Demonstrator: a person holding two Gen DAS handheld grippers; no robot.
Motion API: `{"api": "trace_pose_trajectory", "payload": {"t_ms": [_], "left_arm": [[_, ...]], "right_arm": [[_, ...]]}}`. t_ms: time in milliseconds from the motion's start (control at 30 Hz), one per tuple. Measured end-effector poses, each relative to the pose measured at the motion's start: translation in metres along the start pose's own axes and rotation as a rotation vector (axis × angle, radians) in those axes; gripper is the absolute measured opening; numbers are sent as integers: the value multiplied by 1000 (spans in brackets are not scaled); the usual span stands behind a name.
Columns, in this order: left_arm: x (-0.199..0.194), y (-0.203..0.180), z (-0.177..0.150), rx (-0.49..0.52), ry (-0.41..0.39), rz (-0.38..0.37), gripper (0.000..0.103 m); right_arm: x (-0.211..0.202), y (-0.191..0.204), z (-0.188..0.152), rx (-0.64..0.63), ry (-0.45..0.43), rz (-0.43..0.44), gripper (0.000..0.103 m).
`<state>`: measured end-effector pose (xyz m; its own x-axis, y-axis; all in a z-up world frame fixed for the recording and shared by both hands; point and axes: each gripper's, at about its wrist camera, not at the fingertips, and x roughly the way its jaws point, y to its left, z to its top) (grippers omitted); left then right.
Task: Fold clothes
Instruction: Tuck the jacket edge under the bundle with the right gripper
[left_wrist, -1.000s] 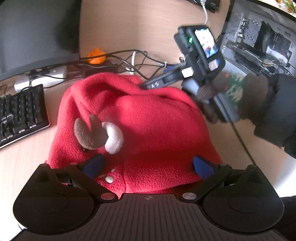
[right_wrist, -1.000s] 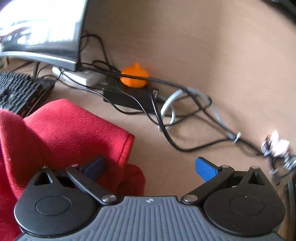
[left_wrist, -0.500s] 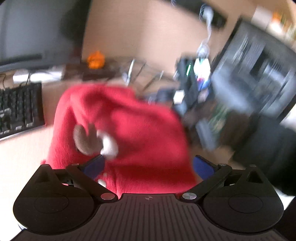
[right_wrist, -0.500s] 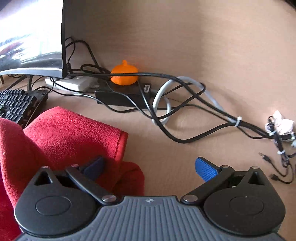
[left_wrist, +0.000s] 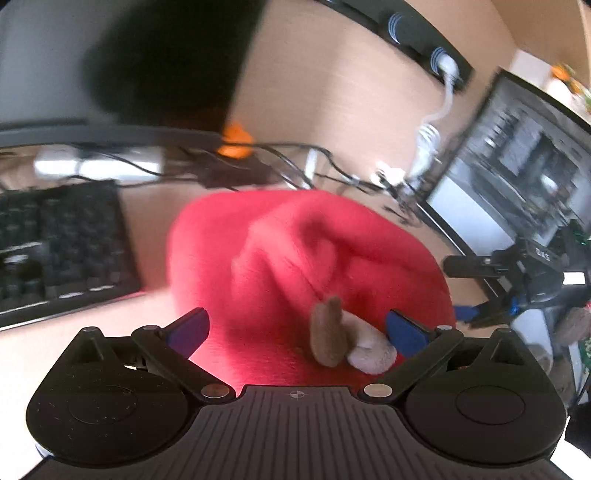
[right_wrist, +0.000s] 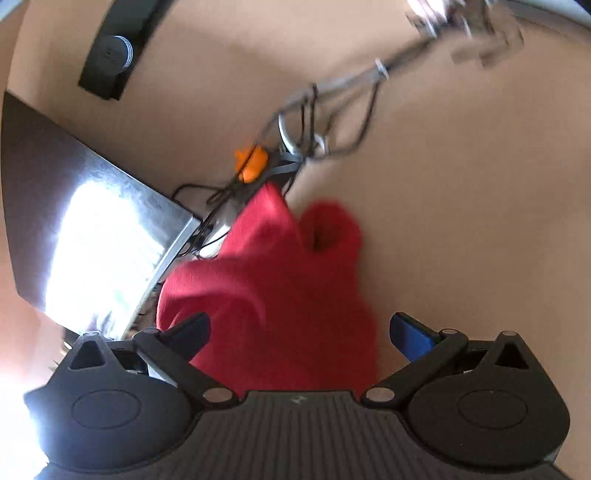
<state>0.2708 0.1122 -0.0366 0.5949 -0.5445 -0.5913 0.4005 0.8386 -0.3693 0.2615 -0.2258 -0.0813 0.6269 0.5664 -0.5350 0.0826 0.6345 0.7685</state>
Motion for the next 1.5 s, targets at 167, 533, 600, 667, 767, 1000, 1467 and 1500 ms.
{"api": "trace_pose_trajectory", "payload": {"t_ms": [167, 533, 600, 667, 767, 1000, 1467, 1500], "left_arm": [[-20, -17, 1, 31, 20, -150, 103], [-62, -5, -2, 145, 7, -21, 103], [-63, 6, -3, 136, 13, 44, 103], [-53, 22, -3, 101, 49, 79, 103], [-35, 38, -4, 70, 114, 83, 103], [-18, 37, -4, 158, 172, 69, 103], [19, 12, 7, 134, 229, -125, 103], [26, 7, 11, 147, 232, -127, 103]], "right_arm": [[0, 48, -9, -114, -53, 64, 96], [53, 100, -10, -296, -20, -66, 96], [60, 111, -16, -374, -3, -116, 97], [66, 122, -25, -461, 13, -167, 98], [64, 130, -35, -543, 22, -215, 98], [26, 109, -16, -441, -36, -234, 103], [36, 40, -21, -159, 35, -79, 103], [31, 37, -23, -146, 28, -64, 103]]}}
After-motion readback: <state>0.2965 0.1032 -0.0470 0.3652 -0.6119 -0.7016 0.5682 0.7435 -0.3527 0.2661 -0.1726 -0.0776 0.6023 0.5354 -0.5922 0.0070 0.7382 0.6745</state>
